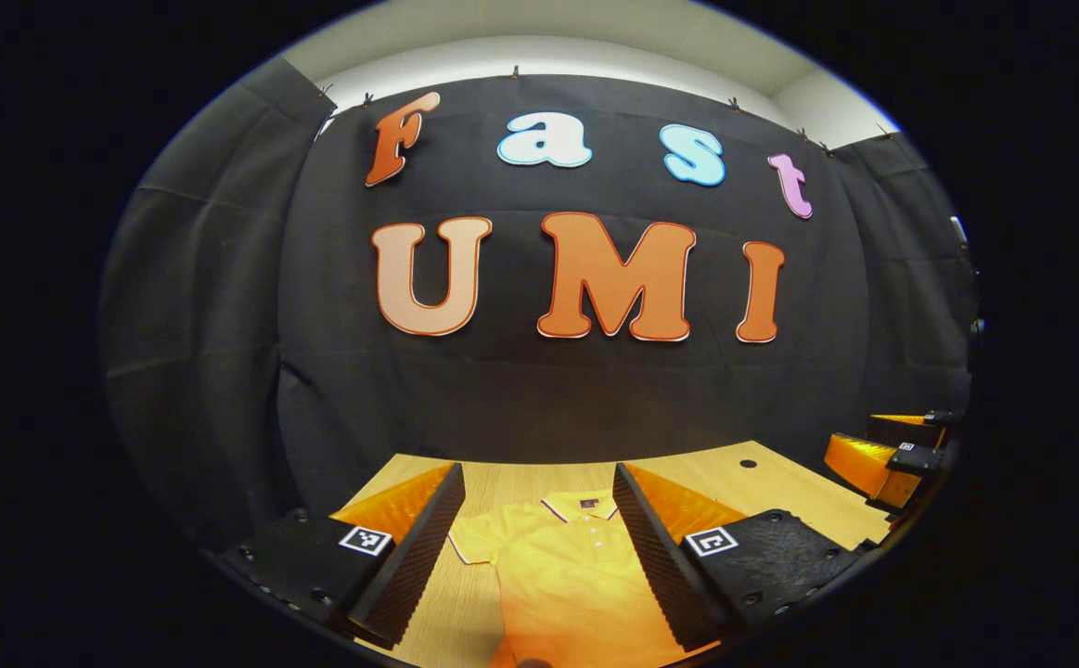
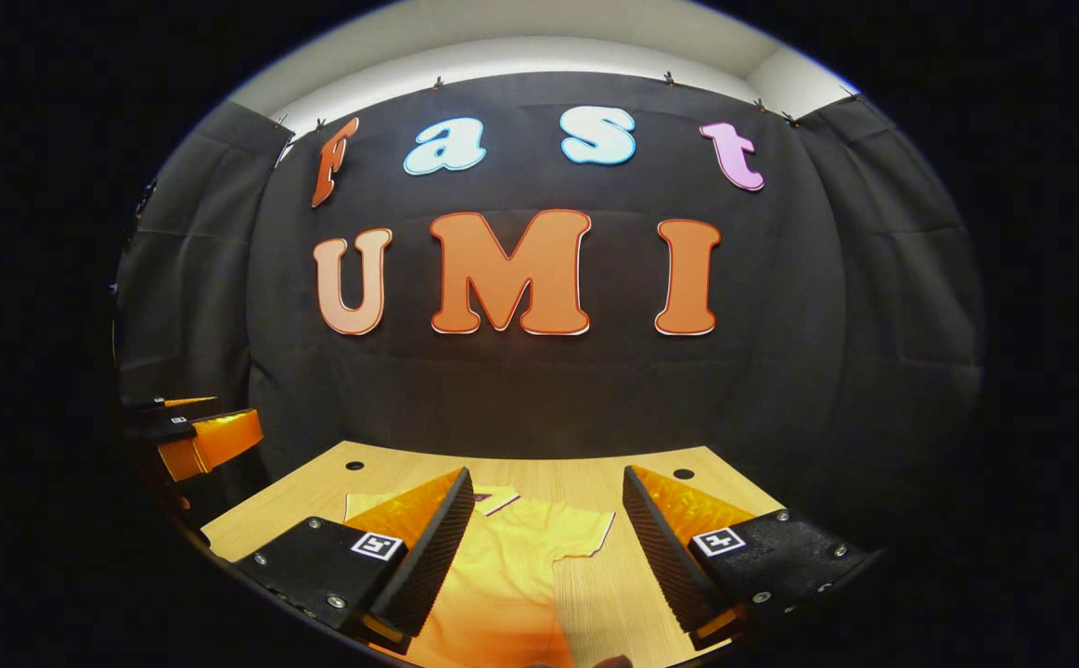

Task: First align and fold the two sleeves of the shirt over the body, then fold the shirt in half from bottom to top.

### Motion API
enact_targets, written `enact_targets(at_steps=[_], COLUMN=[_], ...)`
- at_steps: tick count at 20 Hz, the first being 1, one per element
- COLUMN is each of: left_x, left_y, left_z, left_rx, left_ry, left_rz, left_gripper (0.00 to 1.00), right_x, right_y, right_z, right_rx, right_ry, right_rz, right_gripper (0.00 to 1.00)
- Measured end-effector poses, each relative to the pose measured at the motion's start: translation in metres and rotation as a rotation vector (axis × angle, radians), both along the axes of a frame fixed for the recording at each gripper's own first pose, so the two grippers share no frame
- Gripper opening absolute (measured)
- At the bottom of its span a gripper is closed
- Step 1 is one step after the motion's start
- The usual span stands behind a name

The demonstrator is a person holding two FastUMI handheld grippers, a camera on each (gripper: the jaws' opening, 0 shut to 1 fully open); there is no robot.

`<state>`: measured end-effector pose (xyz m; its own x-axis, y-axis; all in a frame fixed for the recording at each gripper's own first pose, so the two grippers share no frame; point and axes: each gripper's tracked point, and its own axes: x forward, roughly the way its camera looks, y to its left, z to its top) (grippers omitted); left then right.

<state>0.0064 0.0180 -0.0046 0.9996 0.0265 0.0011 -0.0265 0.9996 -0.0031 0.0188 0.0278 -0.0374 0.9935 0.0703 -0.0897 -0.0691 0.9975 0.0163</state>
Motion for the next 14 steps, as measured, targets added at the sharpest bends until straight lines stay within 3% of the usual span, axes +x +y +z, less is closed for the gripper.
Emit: enact_targets(at_steps=[8, 14], left_x=[-0.011, -0.004], left_y=[-0.003, 0.006], left_z=[0.001, 0.011], left_rx=[0.031, 0.082], left_ry=[-0.044, -0.073], left_rz=[-0.036, 0.091], left_gripper=[0.99, 0.98], right_x=[0.029, 0.093], right_y=[-0.014, -0.029], right_z=[-0.022, -0.059], right_rx=[-0.070, -0.088], right_ry=[0.034, 0.132], right_rz=[-0.050, 0.003], right_gripper=[0.98, 0.98])
